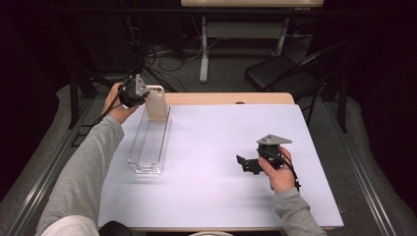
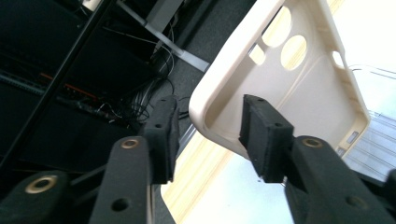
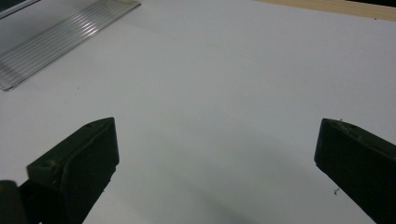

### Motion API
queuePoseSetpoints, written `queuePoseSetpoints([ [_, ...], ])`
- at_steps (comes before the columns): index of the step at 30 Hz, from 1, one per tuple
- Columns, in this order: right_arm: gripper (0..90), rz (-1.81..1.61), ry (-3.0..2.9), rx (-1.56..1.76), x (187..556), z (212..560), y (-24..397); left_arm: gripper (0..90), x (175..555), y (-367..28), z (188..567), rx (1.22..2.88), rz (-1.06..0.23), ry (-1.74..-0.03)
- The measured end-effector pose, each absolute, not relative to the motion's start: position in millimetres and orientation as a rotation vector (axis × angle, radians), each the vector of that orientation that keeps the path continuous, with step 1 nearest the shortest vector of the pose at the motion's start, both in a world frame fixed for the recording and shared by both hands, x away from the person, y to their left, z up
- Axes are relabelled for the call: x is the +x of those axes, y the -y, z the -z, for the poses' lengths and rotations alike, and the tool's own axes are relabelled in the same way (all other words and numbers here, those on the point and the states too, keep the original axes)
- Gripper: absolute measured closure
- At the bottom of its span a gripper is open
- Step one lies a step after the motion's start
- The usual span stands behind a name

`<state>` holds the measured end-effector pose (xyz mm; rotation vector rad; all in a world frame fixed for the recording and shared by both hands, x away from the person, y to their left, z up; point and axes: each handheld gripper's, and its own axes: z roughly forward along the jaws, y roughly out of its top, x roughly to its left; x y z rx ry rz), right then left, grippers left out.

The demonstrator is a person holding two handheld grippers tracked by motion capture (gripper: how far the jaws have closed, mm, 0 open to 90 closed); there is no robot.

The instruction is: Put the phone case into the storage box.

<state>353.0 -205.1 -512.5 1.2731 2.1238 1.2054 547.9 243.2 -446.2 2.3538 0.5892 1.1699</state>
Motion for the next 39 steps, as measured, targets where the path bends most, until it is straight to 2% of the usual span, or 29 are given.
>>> queuePoseSetpoints([
  [13, 0.0, -1.207, -2.13, 1.266, 353, 512, 205, 44.9, 547, -245, 445, 2.344, -1.17, -0.634],
  [29, 0.0, -1.202, -2.136, 1.258, 353, 512, 204, 42.7, 542, -247, 439, 2.338, -1.119, -0.731],
  [39, 0.0, -1.198, -2.141, 1.255, 352, 510, 204, 42.7, 535, -253, 433, 2.35, -1.03, -0.831],
])
